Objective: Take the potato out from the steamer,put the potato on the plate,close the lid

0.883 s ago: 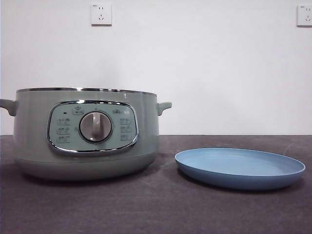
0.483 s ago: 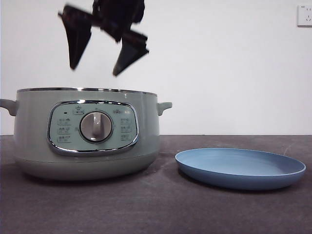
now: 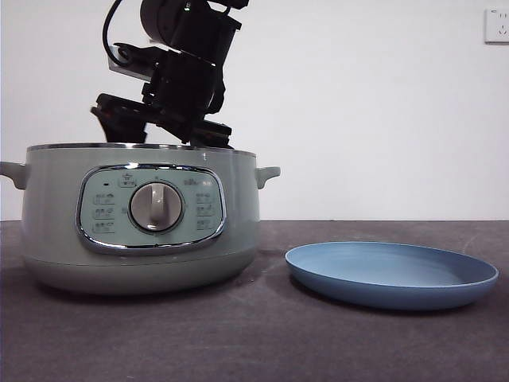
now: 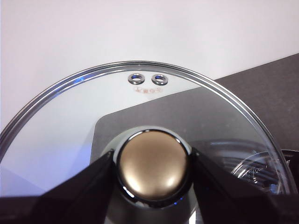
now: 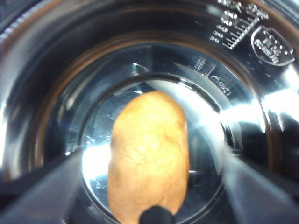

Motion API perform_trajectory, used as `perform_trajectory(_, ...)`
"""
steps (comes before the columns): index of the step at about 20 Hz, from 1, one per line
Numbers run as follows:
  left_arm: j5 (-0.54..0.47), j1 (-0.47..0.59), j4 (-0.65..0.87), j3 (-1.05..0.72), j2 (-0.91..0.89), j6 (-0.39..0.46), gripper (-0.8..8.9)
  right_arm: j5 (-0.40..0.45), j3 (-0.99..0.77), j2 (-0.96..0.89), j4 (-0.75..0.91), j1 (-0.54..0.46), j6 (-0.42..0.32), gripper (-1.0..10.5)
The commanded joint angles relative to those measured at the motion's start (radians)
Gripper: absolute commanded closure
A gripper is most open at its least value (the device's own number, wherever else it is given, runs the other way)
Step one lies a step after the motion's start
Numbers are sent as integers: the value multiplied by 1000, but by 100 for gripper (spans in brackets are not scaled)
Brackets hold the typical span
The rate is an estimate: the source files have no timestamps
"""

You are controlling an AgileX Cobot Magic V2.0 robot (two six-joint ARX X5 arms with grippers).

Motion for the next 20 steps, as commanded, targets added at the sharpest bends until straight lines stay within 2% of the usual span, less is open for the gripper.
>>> perform_trajectory(1, -10, -1, -53, 12, -13, 2, 820, -2, 4, 23, -2, 1, -29, 931)
perform_trajectory(8, -9, -1, -53, 12, -13, 2, 820, 0, 11, 2, -4, 1, -42, 956)
perform_trajectory(12, -5, -1, -53, 12, -9, 2, 820, 4, 112, -168, -60, -21, -38, 956)
perform_trajectory(14, 57, -1, -52, 12, -1, 2, 820, 13, 133, -314, -89, -45, -33, 956)
perform_trajectory(18, 252, -1, -16, 12, 23, 2, 820, 217, 133, -563, -297, -150, -9, 957)
perform_trajectory(20, 320, -1, 7, 12, 34, 2, 820, 209, 133, -602, -407, -233, 38, 957)
